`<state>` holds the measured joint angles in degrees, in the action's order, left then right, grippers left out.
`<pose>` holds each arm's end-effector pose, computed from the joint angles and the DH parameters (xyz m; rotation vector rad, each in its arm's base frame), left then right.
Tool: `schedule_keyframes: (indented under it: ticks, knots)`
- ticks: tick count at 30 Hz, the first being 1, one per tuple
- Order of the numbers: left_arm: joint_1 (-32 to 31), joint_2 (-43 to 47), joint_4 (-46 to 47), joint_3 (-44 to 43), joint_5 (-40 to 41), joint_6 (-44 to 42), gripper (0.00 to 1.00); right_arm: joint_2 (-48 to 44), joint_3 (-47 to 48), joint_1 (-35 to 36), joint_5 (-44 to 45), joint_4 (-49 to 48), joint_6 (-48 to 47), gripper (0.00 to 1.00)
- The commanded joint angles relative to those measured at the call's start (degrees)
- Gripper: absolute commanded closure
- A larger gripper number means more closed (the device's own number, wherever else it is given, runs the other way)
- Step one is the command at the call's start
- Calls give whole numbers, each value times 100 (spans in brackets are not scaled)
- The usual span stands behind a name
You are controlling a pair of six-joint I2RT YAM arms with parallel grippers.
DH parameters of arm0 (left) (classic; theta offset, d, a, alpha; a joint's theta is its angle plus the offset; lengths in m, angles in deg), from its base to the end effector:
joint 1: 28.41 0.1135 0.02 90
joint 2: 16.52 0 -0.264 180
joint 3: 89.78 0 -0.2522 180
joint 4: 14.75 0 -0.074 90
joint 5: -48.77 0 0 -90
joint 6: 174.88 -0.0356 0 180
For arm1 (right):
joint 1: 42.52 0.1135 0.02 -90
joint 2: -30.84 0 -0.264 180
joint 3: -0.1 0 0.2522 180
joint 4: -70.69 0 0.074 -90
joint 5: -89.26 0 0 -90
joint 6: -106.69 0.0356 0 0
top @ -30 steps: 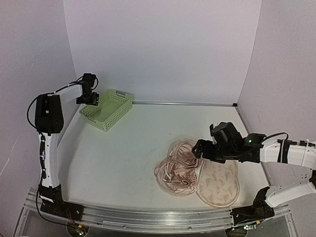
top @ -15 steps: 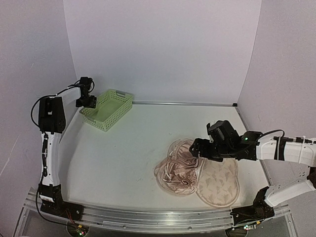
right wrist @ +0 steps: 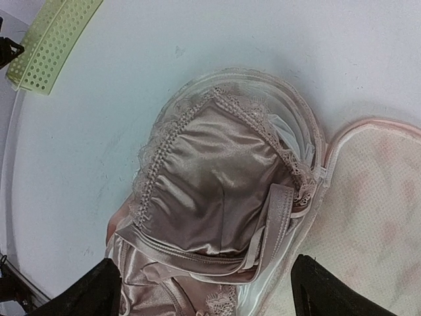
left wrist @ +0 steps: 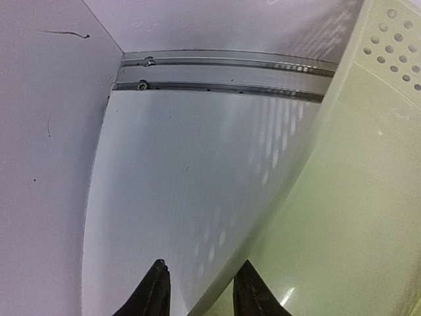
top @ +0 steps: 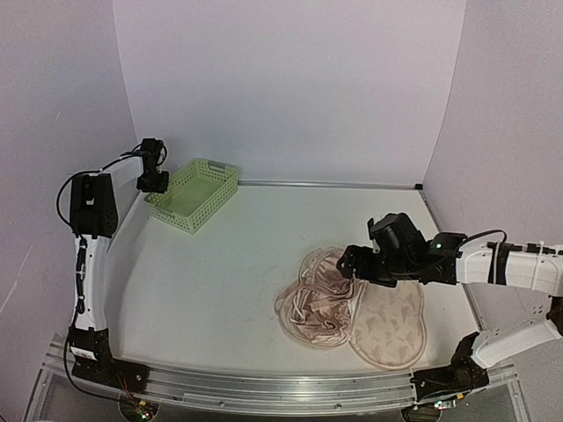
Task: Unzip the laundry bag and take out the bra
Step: Move the bin to the center of the board.
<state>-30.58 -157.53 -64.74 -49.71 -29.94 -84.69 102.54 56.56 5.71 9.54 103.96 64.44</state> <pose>0.5457 -0.0137 0.1901 -0.0432 2.4510 0.2243 0.1731 0.1842 0.2162 0.0739 2.4748 0.5474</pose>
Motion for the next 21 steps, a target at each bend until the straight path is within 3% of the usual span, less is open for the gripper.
schedule_keyframes:
  ticks: [1, 17, 21]
  knots:
    - [24, 27, -19, -212, -156, 51, 70, -16, 283, -22, 15, -127, -55, 9]
    - [24, 442, 4, 373, -514, 286, 99, -336, 106, -20, 22, -114, -11, 9]
    - [20, 561, 10, 578, -661, 354, 100, -455, 1, -16, 35, -114, 20, 9]
